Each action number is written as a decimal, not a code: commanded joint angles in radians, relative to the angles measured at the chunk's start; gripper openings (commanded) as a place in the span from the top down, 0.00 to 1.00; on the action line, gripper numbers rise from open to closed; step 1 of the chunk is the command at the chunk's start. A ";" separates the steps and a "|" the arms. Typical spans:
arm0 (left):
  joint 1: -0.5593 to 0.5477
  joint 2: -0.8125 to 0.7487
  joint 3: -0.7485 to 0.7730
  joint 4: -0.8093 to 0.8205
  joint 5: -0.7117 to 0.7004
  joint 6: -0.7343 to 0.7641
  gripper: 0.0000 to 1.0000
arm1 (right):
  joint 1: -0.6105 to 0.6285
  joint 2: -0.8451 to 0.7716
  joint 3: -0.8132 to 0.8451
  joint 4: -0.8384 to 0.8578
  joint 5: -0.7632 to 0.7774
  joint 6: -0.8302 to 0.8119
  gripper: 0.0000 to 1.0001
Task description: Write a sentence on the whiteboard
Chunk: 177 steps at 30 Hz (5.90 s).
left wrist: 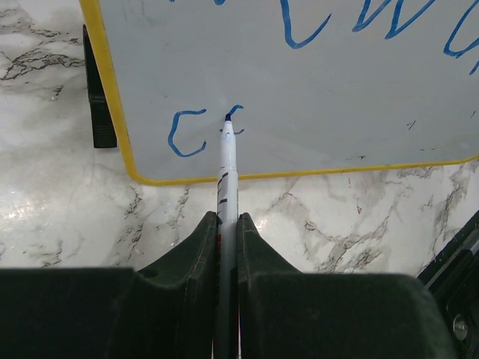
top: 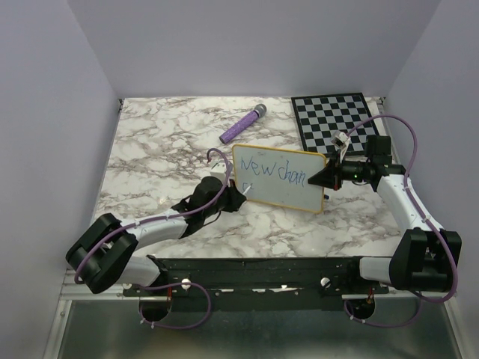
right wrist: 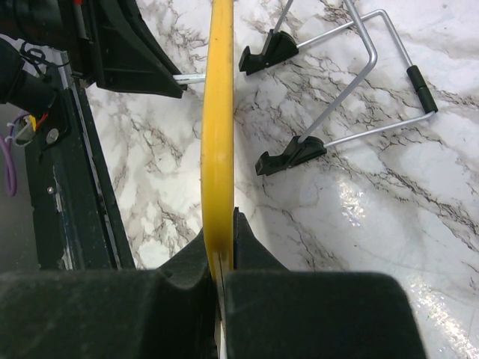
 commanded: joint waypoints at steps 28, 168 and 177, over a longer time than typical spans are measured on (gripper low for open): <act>0.013 0.087 0.042 -0.037 0.103 0.002 1.00 | 0.003 -0.010 0.016 -0.023 -0.029 -0.012 0.99; 0.050 -0.571 0.121 -0.415 0.111 0.071 1.00 | -0.053 -0.049 0.056 -0.101 -0.366 -0.020 0.99; 0.051 -0.514 0.079 -0.372 0.154 0.053 1.00 | -0.056 -0.036 0.022 -0.020 -0.177 0.062 0.99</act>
